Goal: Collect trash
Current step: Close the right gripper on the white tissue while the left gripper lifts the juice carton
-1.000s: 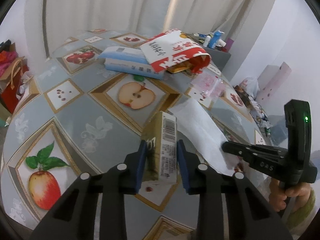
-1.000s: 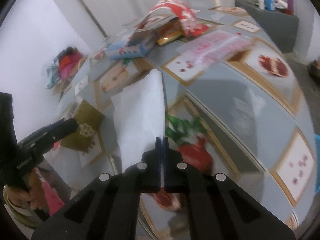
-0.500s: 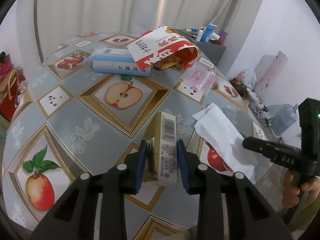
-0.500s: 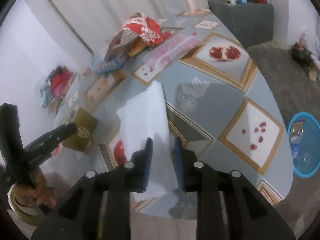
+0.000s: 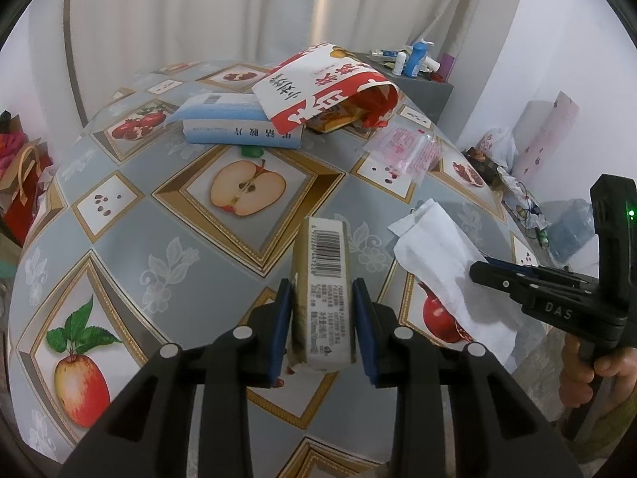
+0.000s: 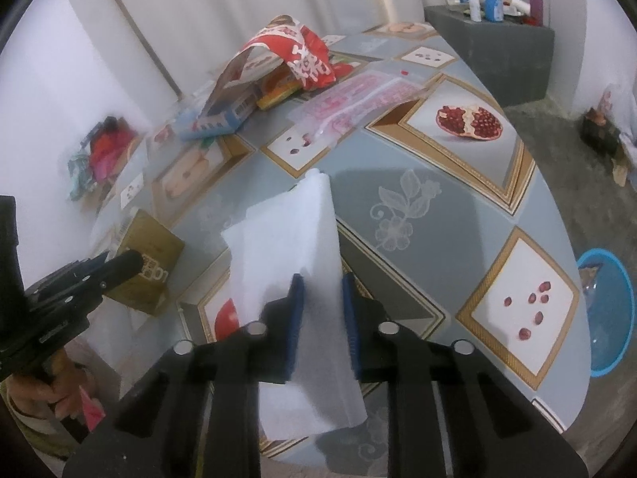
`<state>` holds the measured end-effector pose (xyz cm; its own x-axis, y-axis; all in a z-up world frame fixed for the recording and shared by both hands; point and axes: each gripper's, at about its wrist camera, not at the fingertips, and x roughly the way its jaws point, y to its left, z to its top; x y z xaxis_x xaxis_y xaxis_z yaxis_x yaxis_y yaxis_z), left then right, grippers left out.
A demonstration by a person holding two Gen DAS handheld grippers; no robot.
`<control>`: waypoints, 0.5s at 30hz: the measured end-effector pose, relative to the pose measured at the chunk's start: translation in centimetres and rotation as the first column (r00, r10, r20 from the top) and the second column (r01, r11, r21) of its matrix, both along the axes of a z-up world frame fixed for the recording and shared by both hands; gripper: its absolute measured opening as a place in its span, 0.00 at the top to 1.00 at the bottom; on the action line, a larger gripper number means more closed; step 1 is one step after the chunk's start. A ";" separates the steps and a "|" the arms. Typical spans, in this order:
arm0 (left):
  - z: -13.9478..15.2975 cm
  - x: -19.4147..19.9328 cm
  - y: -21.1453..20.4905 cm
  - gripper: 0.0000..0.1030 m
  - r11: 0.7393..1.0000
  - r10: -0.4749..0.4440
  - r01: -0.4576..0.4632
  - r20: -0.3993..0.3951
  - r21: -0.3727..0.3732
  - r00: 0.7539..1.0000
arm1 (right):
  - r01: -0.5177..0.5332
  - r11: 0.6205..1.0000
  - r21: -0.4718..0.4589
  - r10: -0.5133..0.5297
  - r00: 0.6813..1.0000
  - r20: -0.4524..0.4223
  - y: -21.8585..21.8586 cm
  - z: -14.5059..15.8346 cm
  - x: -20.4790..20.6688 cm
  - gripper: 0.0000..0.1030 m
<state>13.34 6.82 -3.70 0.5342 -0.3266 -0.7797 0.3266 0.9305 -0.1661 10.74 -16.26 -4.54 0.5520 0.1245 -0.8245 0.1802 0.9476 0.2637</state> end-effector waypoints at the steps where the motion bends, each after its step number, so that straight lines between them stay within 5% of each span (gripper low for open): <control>1: 0.0 0.0 0.0 0.71 1.000 0.000 0.000 0.001 0.001 1.000 | 0.002 1.000 -0.003 -0.002 1.000 0.000 0.1 0.0 0.0 0.91; 15: 0.2 0.0 0.1 0.75 1.000 -0.001 0.001 0.005 -0.012 1.000 | 0.012 1.000 0.016 -0.012 0.999 0.052 -0.1 1.6 -0.8 1.00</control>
<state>13.32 6.92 -3.48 0.5374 -0.3367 -0.7732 0.3282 0.9281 -0.1760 9.99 -16.39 -2.96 0.5961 0.1306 -0.7922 0.1769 0.9411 0.2882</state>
